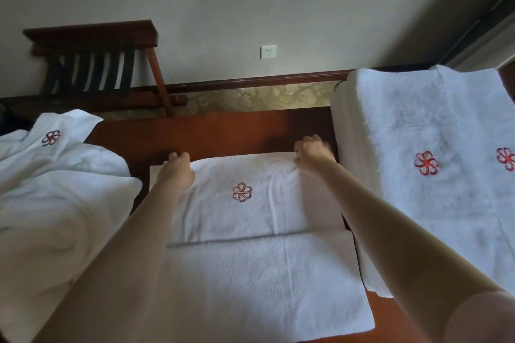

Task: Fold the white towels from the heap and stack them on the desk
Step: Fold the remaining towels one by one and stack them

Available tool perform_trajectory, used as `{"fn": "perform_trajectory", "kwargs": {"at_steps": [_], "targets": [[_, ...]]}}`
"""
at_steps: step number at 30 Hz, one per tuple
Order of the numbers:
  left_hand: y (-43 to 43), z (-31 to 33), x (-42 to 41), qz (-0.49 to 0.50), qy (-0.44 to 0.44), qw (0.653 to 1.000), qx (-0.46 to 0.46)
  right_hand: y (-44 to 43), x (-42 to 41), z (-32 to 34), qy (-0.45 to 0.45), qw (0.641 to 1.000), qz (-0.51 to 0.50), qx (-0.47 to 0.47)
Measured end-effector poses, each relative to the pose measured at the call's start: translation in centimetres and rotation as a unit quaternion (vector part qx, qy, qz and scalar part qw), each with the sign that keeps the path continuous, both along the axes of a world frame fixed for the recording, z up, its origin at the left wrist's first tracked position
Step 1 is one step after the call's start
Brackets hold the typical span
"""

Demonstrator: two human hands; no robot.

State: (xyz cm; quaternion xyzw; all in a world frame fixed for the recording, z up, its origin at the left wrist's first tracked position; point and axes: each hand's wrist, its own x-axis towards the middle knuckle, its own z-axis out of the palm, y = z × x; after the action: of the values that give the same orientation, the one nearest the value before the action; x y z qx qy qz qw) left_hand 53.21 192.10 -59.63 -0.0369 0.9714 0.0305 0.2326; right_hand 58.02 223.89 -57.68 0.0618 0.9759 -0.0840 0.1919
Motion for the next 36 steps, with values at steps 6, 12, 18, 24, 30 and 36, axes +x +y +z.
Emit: {"fn": "perform_trajectory", "kwargs": {"at_steps": [6,12,18,24,30,36], "targets": [[0.2,1.6,1.3,-0.032,0.041,0.999,-0.011,0.7,0.9,0.7,0.061,0.998,0.021,-0.024],[-0.3,4.3,5.0,-0.053,0.119,0.991,0.036,0.4,4.3,1.8,0.154,0.987,0.007,-0.046],[-2.0,6.2,10.7,-0.095,0.204,0.973,0.055,-1.1,11.5,2.7,0.246,0.969,-0.027,-0.029],[-4.4,6.9,18.9,-0.172,0.257,0.951,0.023,-3.8,20.7,2.7,0.296,0.953,-0.049,-0.033],[-6.7,6.1,27.1,-0.246,0.295,0.923,0.009,-4.8,28.4,2.4,0.291,0.956,-0.030,0.009],[-7.9,5.0,32.0,-0.302,0.259,0.917,0.017,-5.6,33.4,1.7,0.201,0.979,-0.033,0.022]]}}
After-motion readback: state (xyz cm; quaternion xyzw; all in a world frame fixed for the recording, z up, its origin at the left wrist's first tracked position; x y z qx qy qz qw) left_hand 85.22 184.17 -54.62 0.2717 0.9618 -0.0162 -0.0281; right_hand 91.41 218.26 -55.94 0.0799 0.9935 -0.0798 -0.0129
